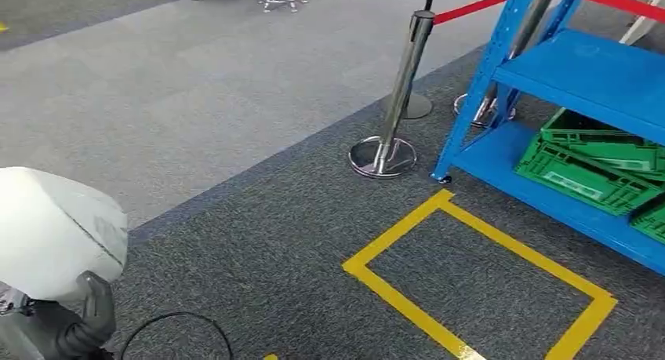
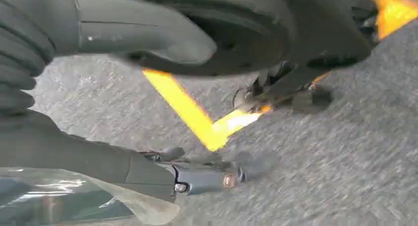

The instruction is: Take the parts from the cabinet and place them on the table.

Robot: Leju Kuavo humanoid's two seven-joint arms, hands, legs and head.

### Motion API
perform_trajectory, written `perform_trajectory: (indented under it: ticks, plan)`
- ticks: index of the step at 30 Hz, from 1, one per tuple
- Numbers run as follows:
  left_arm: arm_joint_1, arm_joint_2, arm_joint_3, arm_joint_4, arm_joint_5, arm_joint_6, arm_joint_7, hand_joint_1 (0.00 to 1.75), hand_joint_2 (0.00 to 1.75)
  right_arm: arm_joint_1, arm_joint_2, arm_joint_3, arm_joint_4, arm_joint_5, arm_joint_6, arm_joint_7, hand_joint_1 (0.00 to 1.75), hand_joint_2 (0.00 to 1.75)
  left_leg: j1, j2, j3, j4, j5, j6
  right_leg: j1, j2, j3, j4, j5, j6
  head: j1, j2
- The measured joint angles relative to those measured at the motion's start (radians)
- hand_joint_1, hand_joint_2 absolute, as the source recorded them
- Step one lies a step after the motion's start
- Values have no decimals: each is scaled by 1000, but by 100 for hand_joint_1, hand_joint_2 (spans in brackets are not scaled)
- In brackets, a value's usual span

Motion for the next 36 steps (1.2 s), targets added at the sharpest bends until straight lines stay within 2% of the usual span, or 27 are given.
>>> perform_trajectory:
  ticks: [2, 3, 4, 5, 6, 7, 8, 9, 12, 13, 14, 17, 18, 19, 20, 21, 23, 24, 25, 27, 28, 29, 32, 33, 34, 35, 36]
  plan:
    - [2, 0, 0, 0, -1, 0, 0, 175, 175, 2, 1, 0, 0, 0, 0, 0, 0, 175, 2, -30, -8, 2, 10, -13, -2, -31, 3, -5, 9, -13, 1, 0]
    - [5, 0, 0, 0, -2, 0, 0, 175, 175, -1, 4, 0, -1, 0, 0, 0, 0, 175, 1, -1, -17, 17, -5, -15, -5, -50, 7, -7, 15, -21, -2, 0]
    - [4, 0, 0, -1, -2, 0, 0, 175, 175, -2, 4, 0, -1, 0, -2, -3, 0, 175, -1, 45, -36, 57, -41, -21, -4, -62, 1, -8, 17, -25, -12, 0]
    - [2, 0, 0, -1, -2, 0, 0, 175, 175, -1, 4, 0, -1, 0, -2, -3, 0, 175, 3, 75, -68, 133, -88, -28, -2, -81, 5, -7, 19, -27, -14, 0]
    - [2, 0, 0, -1, -2, 0, 0, 175, 175, 3, 4, 0, -1, 0, -2, -2, 0, 175, 8, 91, -105, 224, -131, -34, 1, -101, 2, -7, 19, -27, -14, 0]
    - [3, 0, 0, -1, -2, 0, 0, 175, 175, 6, 4, 0, -1, -1, -3, -2, 0, 175, 12, 97, -132, 293, -156, -37, 2, -117, 0, -6, 19, -27, -14, 0]
    - [3, 0, 0, -1, -2, 0, 0, 175, 175, 6, 4, 0, -1, 0, -4, -2, 0, 175, 16, 99, -141, 322, -159, -40, 2, -132, -1, -6, 19, -27, -14, 0]
    - [4, 0, 1, -1, -3, 0, 0, 175, 175, 5, 4, 0, 0, 0, -5, -2, 0, 175, 20, 102, -127, 303, -138, -42, 2, -147, -1, -6, 18, -27, -14, 0]
    - [4, 0, 1, -1, -6, 0, 0, 175, 175, -1, 4, 0, 0, 0, -6, -3, 0, 175, 24, 131, -13, 94, -27, -41, 2, -178, 6, -6, 13, -21, -14, 0]
    - [2, 0, 1, -1, -8, 0, 0, 175, 175, -3, 4, 0, 0, 0, -6, -3, 0, 175, 16, 202, 22, 29, -28, -36, 6, -187, 6, -8, 10, -15, -14, 0]
    - [0, 0, 1, -2, -9, 0, -1, 175, 175, -4, 4, 0, 0, 0, -6, -3, 0, 175, 5, 215, 26, 7, -33, -24, 14, -196, 2, -3, 5, -6, -16, 0]
    - [3, -1, 3, -4, -8, 0, -3, 175, 175, -7, 4, 0, 0, 2, -9, -3, 0, 175, 2, 184, 13, 13, -33, -6, 14, -230, 13, -9, 5, 6, -13, 0]
    - [4, -2, 3, -6, -8, 0, -3, 175, 175, -9, 4, 0, 0, 3, -11, -3, 0, 175, 8, 164, 19, 0, -26, 6, 13, -239, 17, -10, -4, 15, -14, 0]
    - [5, -5, 4, -8, -8, 0, -3, 175, 175, -12, 4, 0, 0, 5, -11, -4, 0, 175, 10, 156, 19, -3, -22, 13, 9, -175, 5, 12, -25, 20, -7, 0]
    - [1, -6, 5, -9, -8, 0, -4, 175, 175, -12, 5, 0, 0, 7, -11, -4, 0, 175, 10, 144, 17, -2, -21, 19, 8, -126, -21, 70, -59, 19, -2, 0]
    - [-1, -10, 6, -9, -8, 0, -5, 175, 175, -11, 5, 0, -1, 8, -11, -5, 0, 175, 8, 130, 14, -2, -19, 25, 7, -98, -66, 164, -101, 18, 0, 0]
    - [0, -15, 8, -9, -8, 0, -6, 175, 175, -8, 5, 0, 0, 11, -12, -2, 0, 175, 3, 101, 12, -1, -18, 28, 9, -84, -147, 316, -148, 16, 1, 0]
    - [1, -18, 9, -9, -8, 0, -6, 175, 175, -5, 5, 0, 0, 12, -15, -2, 0, 175, 1, 85, 13, -1, -18, 28, 9, -83, -160, 328, -133, 16, 1, 0]
    - [1, -20, 10, -10, -8, 0, -6, 175, 175, -5, 5, 0, 0, 12, -15, -2, 0, 175, 1, 72, 14, -1, -18, 28, 9, -82, -150, 297, -100, 14, 0, 0]
    - [1, -25, 13, -10, -8, 0, -6, 175, 175, -4, 5, 0, 0, 13, -15, -1, 0, 175, 2, 42, 16, 7, -19, 26, 5, -61, -82, 124, 8, 13, 1, 0]
    - [1, -27, 14, -10, -8, 0, -6, 175, 175, -4, 5, 0, 0, 14, -15, -1, 0, 175, 2, 32, 11, 12, -21, 22, -2, -14, -57, 55, 34, 15, 2, 0]
    - [0, -29, 16, -11, -8, 0, -6, 175, 175, -3, 7, 0, -1, 15, -15, -1, 0, 175, -5, 20, 0, 27, -24, 16, -8, 29, -49, 34, 20, 15, 1, 0]
    - [3, -45, 34, -23, -9, 0, -6, 175, 175, -1, 8, 2, -1, 19, -18, 1, 0, 175, 2, -18, -20, 28, -10, -1, -2, -6, -46, 36, 19, -1, 0, 0]
    - [5, -53, 44, -29, -7, 0, -6, 175, 175, 0, 10, 3, -1, 21, -19, 0, 0, 175, 2, -26, -24, 33, -13, -4, -9, -22, -45, 29, 24, -10, 0, 0]
    - [8, -60, 54, -36, -5, 0, -6, 175, 175, -2, 11, 5, 0, 21, -22, 1, 0, 175, -2, 22, -31, 51, -30, -8, -8, -36, -43, 29, 26, -14, -2, 0]
    - [6, -68, 62, -43, -1, 0, -6, 175, 175, -2, 11, 6, 0, 23, -24, 1, 0, 175, -2, 57, -47, 89, -57, -14, -7, -46, -43, 29, 25, -18, -10, 0]
    - [3, -78, 72, -50, 2, 1, -6, 175, 175, 1, 11, 7, 0, 24, -27, 3, 0, 175, 2, 84, -86, 177, -104, -21, -4, -67, -43, 29, 24, -21, -8, 0]
